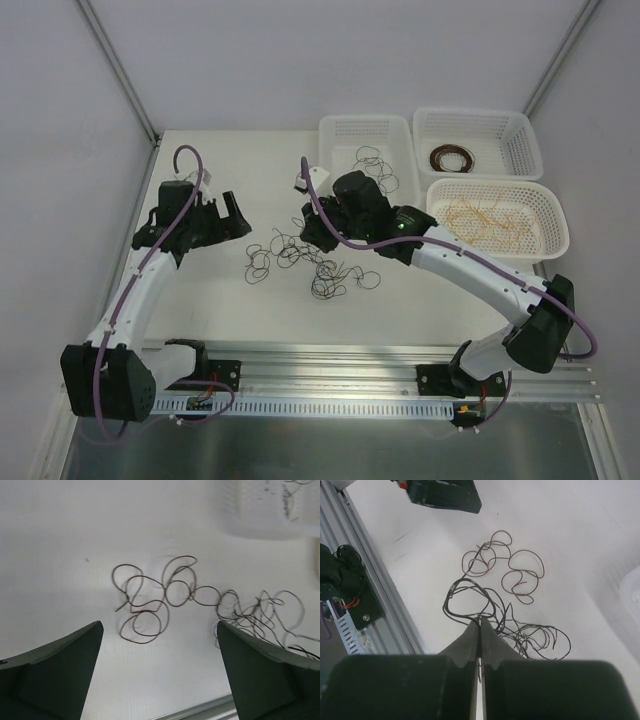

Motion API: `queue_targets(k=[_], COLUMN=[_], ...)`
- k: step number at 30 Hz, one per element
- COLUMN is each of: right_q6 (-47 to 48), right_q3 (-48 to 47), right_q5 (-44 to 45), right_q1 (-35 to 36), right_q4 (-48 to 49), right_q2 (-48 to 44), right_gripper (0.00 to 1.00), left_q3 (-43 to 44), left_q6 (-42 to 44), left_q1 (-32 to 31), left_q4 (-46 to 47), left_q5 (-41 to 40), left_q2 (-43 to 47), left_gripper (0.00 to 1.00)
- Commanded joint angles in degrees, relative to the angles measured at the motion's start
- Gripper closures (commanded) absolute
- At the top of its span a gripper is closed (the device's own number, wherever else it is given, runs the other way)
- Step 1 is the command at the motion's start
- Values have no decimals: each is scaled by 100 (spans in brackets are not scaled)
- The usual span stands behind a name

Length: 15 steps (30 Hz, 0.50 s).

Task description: Untangle the cables

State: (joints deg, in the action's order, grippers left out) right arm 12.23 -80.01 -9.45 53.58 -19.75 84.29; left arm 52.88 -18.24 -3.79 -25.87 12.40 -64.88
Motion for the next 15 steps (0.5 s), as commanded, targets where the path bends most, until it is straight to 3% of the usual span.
queue_targets(k=[1,8,15], right_q6=[166,183,34], right_q3=[-16,152,266], right_q5=[-65,-241,-505], right_q1=[21,12,12], right_q4=[-284,-258,-91], right_q2=[-123,-290,-387], right_gripper=[99,99,99], left_q3=[-461,-1455,-1878], left_q6=[-442,-584,-716], left_q1=[-147,-1553,-2178], left_q4=[994,2550,3518], left_q5=[1525,1036,913], left_q2=[940,2260,2033], left_gripper=[1,1,1])
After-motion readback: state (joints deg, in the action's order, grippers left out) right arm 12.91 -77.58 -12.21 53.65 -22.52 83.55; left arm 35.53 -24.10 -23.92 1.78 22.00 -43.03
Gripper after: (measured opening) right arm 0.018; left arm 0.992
